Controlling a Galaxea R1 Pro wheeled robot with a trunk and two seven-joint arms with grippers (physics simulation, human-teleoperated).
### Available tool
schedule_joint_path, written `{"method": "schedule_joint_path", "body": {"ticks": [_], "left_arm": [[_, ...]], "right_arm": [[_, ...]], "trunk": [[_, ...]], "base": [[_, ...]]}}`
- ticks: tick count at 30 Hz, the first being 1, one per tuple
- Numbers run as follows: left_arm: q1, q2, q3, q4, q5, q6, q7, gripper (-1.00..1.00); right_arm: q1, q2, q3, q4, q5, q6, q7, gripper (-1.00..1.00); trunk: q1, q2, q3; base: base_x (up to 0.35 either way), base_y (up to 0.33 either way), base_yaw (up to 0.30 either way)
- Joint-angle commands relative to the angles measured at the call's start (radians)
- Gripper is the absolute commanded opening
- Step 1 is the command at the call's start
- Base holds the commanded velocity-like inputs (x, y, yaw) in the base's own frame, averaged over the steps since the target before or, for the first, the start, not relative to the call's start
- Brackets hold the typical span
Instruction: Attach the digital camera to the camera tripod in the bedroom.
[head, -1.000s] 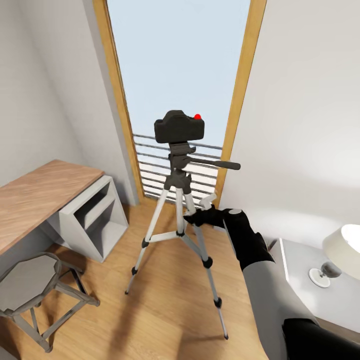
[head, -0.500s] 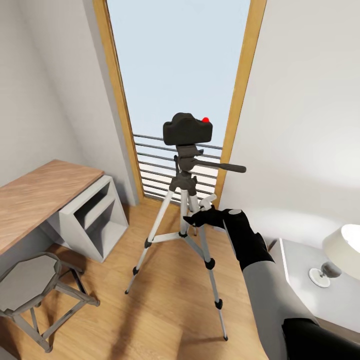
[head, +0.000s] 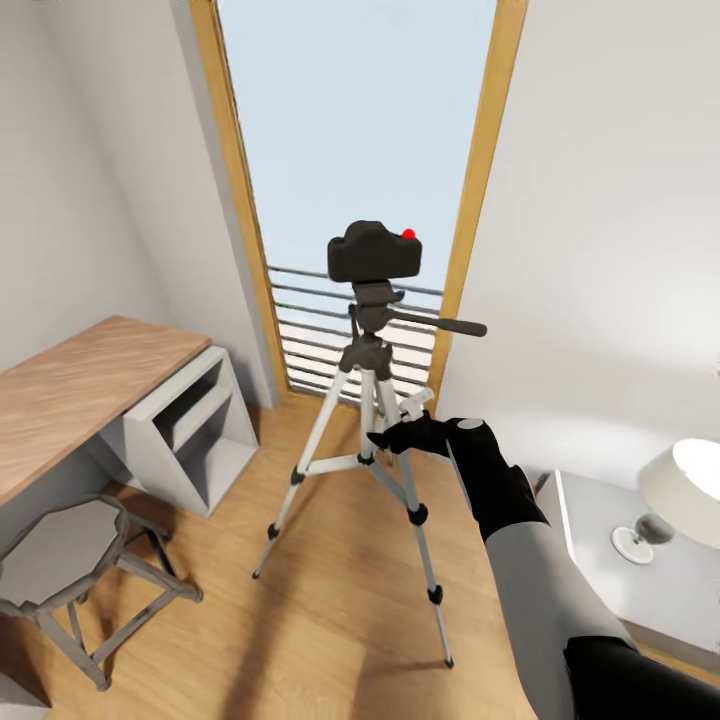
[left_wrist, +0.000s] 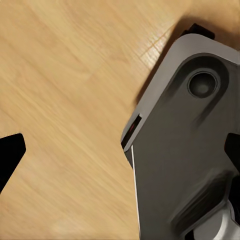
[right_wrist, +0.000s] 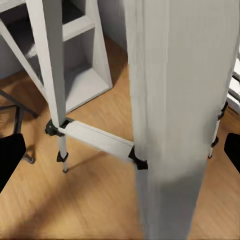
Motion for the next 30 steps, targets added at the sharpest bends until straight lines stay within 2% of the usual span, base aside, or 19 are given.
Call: {"method": "schedule_joint_path", "body": {"ticks": [1,24,30], "left_arm": [[-0.001,0.000,-0.008,-0.001,0.007,0.003,0.003,1.00],[-0.001,0.000,-0.008,-0.001,0.009,0.002,0.003,1.00],[-0.001,0.000,-0.008,-0.001,0.008,0.002,0.003,1.00]], "right_arm": [[-0.001,0.001,-0.005,-0.001,0.009,0.003,0.008,1.00],[-0.001,-0.005,-0.008,-0.003,0.010,0.002,0.002,1.00],[-0.002,-0.011,-0.008,-0.003,0.009,0.002,0.001,1.00]], "trunk": [[0.000,-0.001,-0.001],[0.000,-0.001,-0.001],[0.000,-0.001,-0.001]], "base": [[-0.288,0.000,0.000],[-0.336,0.000,0.000],[-0.192,0.000,0.000]]}}
